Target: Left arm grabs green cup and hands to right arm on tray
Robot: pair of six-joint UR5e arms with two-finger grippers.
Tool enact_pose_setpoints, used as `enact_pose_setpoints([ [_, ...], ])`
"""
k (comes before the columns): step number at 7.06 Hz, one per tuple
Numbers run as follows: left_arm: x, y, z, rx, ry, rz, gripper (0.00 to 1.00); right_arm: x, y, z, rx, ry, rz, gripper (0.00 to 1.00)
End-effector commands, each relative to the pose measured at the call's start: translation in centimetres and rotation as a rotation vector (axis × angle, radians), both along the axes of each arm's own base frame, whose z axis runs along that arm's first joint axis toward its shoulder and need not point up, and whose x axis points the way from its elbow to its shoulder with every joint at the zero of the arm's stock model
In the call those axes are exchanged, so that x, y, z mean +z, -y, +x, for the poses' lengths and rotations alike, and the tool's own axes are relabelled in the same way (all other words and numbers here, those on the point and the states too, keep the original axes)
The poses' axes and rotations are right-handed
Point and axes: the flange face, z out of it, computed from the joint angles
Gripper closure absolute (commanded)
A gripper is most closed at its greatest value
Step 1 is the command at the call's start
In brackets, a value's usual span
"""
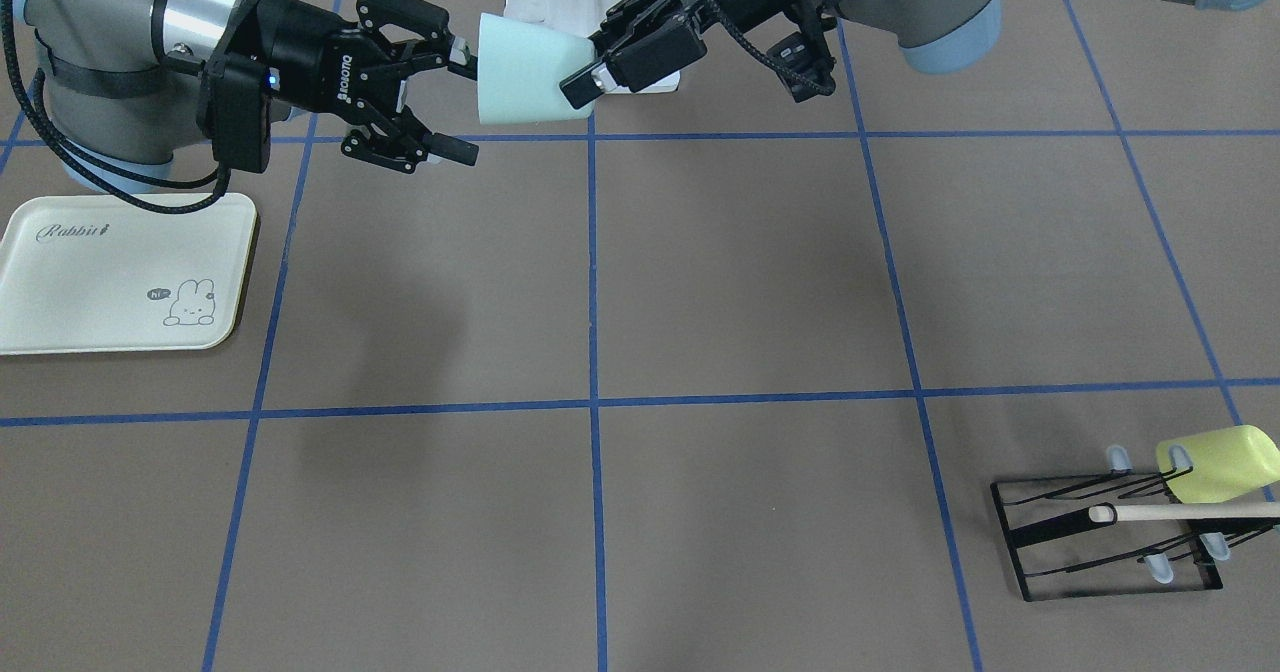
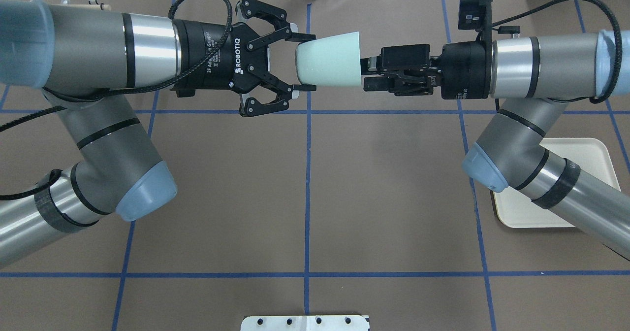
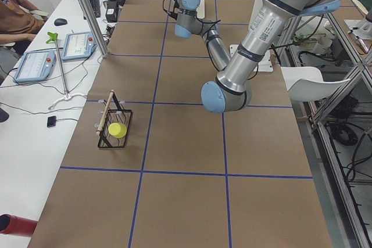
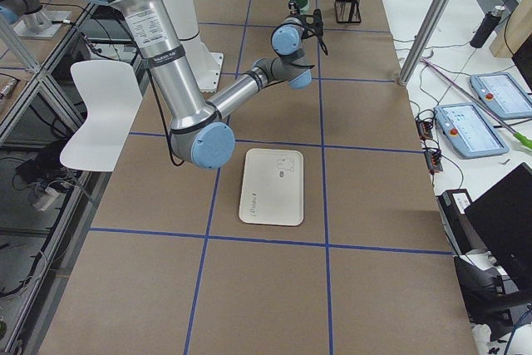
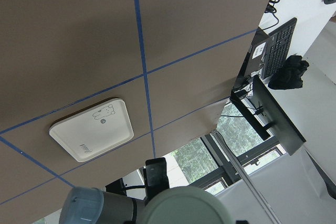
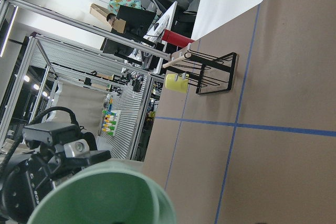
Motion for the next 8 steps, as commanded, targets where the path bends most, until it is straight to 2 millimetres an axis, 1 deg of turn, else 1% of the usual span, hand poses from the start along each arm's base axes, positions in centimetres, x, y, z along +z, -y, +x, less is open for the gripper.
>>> enact_pose_setpoints([
  [1, -0.01, -0.02, -0.01, 0.001, 0.0, 0.0, 0.97, -0.77, -0.05, -0.18, -0.001, 0.011, 0.01, 0.33],
  [2, -0.02, -0.01, -0.02, -0.001, 0.0, 0.001, 0.97, -0.95, -0.05, -0.24, 0.002, 0.015, 0.01, 0.36],
  [4, 0.03, -0.03, 0.1, 0.002, 0.001, -0.001, 0.96, -1.32, 0.07, -0.22, 0.012, 0.024, 0.011, 0.38],
  [5, -0.01, -0.08, 0.05, 0.002, 0.0, 0.002, 0.96, -1.32, 0.09, -0.21, 0.014, 0.025, 0.01, 0.43],
  [6, -0.06, -0.12, 0.0, 0.002, -0.001, 0.001, 0.96, -1.35, 0.17, -0.18, 0.021, 0.028, 0.007, 0.53],
  [7, -0.06, -0.12, 0.0, 0.002, -0.001, 0.001, 0.96, -1.35, 0.17, -0.18, 0.022, 0.028, 0.007, 0.56],
  [8, -0.11, -0.11, -0.11, 0.001, -0.003, 0.002, 0.96, -1.36, 0.17, -0.16, 0.023, 0.03, 0.007, 0.56],
])
